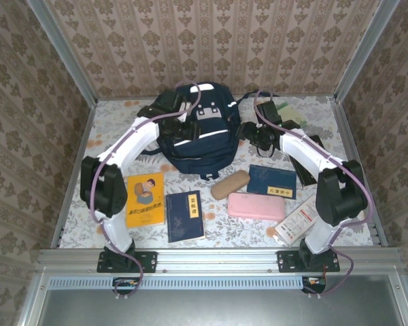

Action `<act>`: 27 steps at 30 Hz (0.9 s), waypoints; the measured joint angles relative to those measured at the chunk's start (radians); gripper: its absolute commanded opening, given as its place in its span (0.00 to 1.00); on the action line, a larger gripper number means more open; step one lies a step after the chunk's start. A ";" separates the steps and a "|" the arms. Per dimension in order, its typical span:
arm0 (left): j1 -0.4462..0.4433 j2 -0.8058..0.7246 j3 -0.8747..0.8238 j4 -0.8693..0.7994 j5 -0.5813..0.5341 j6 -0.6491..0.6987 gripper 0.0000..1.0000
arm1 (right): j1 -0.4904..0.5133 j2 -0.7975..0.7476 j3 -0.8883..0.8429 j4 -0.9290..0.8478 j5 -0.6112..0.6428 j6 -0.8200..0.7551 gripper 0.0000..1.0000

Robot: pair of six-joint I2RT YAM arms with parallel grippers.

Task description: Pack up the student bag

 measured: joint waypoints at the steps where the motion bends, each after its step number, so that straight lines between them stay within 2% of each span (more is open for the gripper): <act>1: 0.014 0.025 0.000 -0.001 -0.009 0.003 0.56 | 0.000 0.022 0.002 -0.001 -0.007 0.016 0.68; 4: 0.063 0.113 0.030 -0.007 -0.026 0.014 0.56 | 0.000 0.108 0.014 -0.002 -0.032 0.050 0.68; 8: 0.097 0.253 0.233 -0.011 -0.044 0.047 0.57 | 0.000 0.164 0.023 -0.003 -0.051 0.093 0.70; 13: 0.097 0.408 0.523 0.011 -0.035 0.082 0.57 | -0.002 0.172 0.023 0.025 -0.087 0.151 0.74; 16: 0.101 0.486 0.608 0.023 -0.018 0.084 0.56 | -0.007 0.195 0.024 0.046 -0.102 0.172 0.75; 22: 0.119 0.627 0.646 0.011 0.063 0.054 0.53 | -0.038 0.301 0.082 0.047 -0.146 0.182 0.75; 27: 0.140 0.575 0.523 0.091 0.133 0.005 0.51 | -0.071 0.370 0.180 -0.018 -0.201 0.168 0.75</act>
